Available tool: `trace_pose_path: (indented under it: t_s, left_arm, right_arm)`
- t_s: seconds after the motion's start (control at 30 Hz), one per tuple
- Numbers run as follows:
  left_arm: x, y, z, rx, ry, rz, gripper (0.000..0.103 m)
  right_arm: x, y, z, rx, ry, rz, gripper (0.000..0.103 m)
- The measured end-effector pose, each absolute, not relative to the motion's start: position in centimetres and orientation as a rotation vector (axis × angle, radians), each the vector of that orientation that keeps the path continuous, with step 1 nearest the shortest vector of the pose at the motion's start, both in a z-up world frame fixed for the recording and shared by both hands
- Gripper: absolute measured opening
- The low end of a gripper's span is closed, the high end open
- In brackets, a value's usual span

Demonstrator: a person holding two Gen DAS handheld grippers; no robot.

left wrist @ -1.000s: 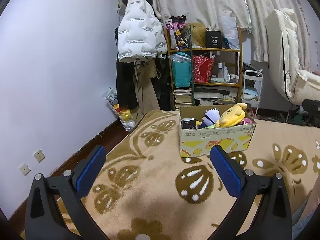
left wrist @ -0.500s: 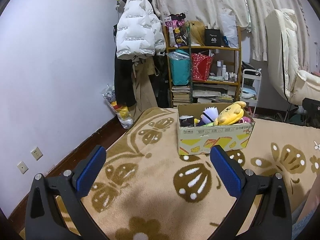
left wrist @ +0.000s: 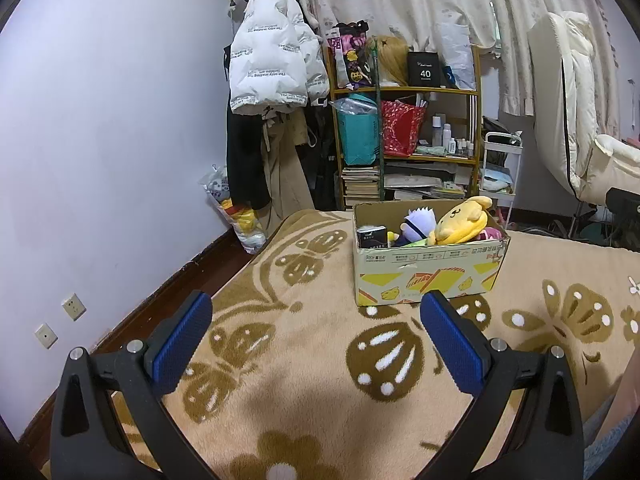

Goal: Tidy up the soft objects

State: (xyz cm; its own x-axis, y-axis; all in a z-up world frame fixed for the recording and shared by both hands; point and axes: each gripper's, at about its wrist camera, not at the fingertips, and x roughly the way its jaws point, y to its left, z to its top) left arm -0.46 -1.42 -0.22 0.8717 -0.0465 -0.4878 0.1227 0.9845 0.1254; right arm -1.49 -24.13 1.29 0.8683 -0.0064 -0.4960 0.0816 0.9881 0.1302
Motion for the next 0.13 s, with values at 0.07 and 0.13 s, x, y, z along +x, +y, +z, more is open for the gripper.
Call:
trace_pose_path:
  t_s: [0.07, 0.13]
  left_arm:
    - [-0.47, -1.47, -0.25, 0.155, 0.506, -0.088, 0.103]
    - [-0.43, -1.49, -0.30, 0.154, 0.508, -0.092, 0.103]
  right_arm:
    - [-1.46, -24.16, 1.34, 0.148, 0.518, -0.045, 0.103]
    - [-1.49, -24.13, 1.15, 0.153, 0.522, -0.047, 0.103]
